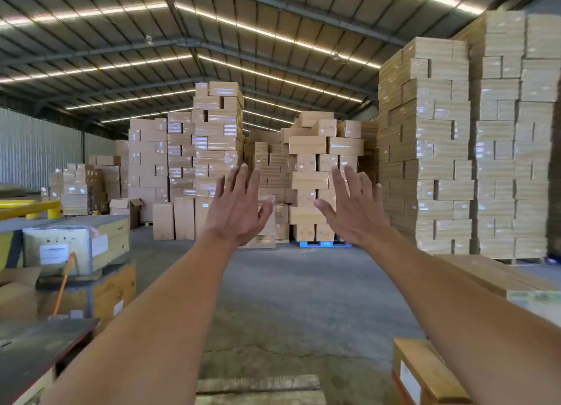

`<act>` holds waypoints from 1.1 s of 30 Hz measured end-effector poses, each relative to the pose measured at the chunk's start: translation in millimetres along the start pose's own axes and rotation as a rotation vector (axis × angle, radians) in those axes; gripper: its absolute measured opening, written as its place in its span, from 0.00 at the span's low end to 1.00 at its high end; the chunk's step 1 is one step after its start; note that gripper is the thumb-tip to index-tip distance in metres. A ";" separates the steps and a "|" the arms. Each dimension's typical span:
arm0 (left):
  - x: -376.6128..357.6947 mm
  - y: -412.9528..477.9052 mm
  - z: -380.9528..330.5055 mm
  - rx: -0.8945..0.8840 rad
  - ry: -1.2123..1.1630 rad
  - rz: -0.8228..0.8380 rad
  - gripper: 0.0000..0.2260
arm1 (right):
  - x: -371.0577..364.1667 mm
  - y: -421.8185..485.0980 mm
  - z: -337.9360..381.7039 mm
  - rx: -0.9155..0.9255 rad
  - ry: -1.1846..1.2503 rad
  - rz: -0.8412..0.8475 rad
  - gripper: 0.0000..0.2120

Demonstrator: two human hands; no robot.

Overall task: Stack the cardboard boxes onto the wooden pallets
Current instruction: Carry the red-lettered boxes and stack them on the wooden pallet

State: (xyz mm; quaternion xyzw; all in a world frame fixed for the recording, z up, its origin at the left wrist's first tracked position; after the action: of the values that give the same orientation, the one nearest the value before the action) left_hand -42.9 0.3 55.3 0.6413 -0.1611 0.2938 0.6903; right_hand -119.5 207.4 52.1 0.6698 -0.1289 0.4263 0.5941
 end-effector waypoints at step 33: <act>-362.8 6.8 -288.1 -0.477 -0.467 0.400 0.23 | -225.8 -110.2 -334.1 -0.715 -0.059 0.141 0.25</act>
State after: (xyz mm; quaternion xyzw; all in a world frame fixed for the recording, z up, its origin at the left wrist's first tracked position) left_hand -372.9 210.5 -192.9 0.4684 -0.4994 0.2229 0.6939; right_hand -320.5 463.3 -210.2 0.4213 -0.3328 0.3746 0.7559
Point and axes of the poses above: each hand's wrist, its own y-axis towards the middle knuckle, its own x-axis out of the back of the hand, z = x × y, the point moved 7 cm from there along y, towards the middle knuckle, and after that the axes turned 5 degrees about y, right-handed, at the moved point
